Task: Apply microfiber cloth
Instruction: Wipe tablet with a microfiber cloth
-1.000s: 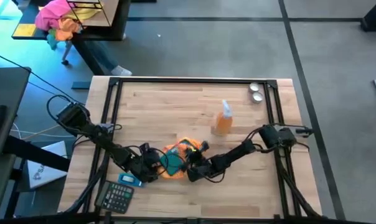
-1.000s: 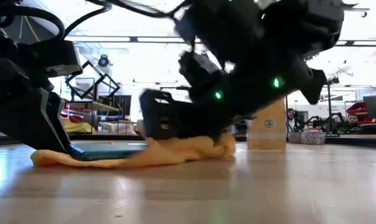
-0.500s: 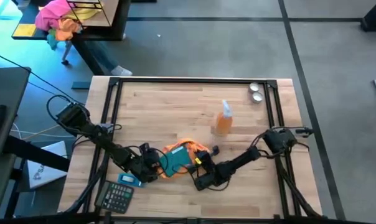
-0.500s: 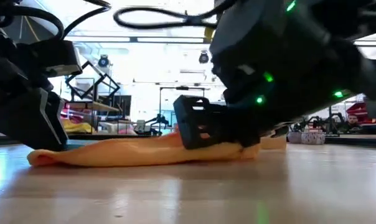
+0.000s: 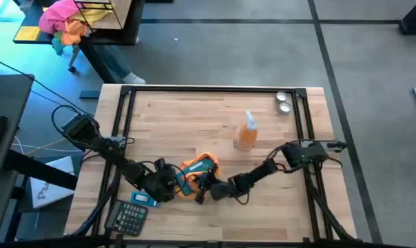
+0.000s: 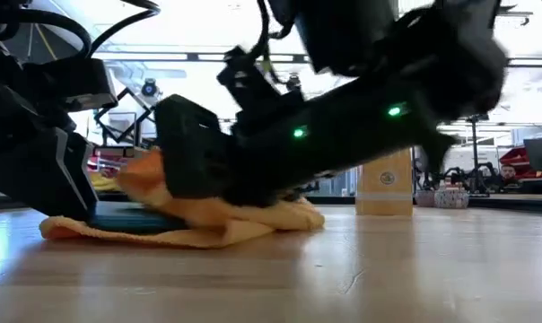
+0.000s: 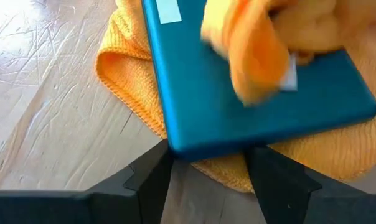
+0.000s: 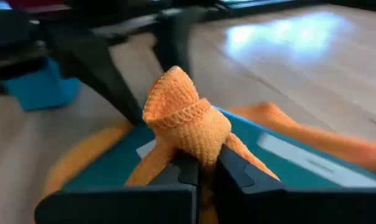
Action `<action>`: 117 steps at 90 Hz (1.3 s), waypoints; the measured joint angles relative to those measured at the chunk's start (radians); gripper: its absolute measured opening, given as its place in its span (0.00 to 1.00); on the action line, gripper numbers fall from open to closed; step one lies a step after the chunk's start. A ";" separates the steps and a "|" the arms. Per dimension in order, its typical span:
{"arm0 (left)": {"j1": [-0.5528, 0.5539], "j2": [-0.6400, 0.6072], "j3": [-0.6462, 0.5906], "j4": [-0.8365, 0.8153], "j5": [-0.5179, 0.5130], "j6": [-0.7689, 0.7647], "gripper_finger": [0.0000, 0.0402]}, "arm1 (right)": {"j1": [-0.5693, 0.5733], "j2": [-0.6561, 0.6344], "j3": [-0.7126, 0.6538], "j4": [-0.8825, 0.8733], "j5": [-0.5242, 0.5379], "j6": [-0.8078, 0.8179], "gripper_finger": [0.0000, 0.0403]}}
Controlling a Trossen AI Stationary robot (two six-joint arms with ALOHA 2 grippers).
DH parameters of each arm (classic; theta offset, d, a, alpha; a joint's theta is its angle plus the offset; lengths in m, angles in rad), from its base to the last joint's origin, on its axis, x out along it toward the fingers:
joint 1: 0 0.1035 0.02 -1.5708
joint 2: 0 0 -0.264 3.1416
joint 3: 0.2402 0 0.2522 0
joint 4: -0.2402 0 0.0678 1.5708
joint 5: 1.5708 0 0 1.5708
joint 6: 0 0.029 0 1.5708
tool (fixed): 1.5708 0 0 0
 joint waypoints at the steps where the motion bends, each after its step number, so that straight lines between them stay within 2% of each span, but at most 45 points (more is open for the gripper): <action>1: 0.001 0.000 0.000 0.000 0.000 0.000 0.46 | -0.004 0.002 0.005 0.002 -0.011 -0.005 0.00; 14: 0.003 -0.001 0.000 -0.003 -0.005 0.002 0.46 | -0.052 0.051 0.091 0.019 -0.155 -0.093 0.00; 28: 0.003 -0.001 0.000 -0.003 -0.008 -0.002 0.46 | -0.090 0.097 0.183 -0.015 -0.180 -0.139 0.00; 33: 0.003 -0.001 0.000 -0.004 -0.010 -0.005 0.46 | -0.101 0.096 0.187 -0.037 -0.142 -0.135 0.00; 49: 0.000 0.001 0.001 -0.012 -0.027 -0.033 0.46 | -0.101 0.076 0.128 -0.074 0.104 -0.127 0.00; 64: -0.015 0.002 0.001 -0.026 -0.033 -0.061 0.46 | -0.077 0.019 0.039 -0.194 0.316 0.027 0.00; 74: -0.020 0.002 0.001 -0.029 -0.040 -0.066 0.46 | -0.070 -0.040 -0.039 -0.303 0.407 0.138 0.00; 88: -0.020 0.002 0.001 -0.035 -0.037 -0.072 0.46 | -0.059 -0.135 -0.172 -0.441 0.478 0.311 0.00; 95: -0.020 0.001 0.001 -0.036 -0.036 -0.072 0.46 | -0.044 -0.168 -0.231 -0.449 0.493 0.359 0.00; 108: -0.019 0.001 0.001 -0.037 -0.033 -0.074 0.46 | 0.009 -0.179 -0.255 -0.407 0.498 0.330 0.00; 117: -0.019 0.001 0.001 -0.038 -0.034 -0.074 0.46 | 0.042 -0.167 -0.220 -0.346 0.470 0.228 0.00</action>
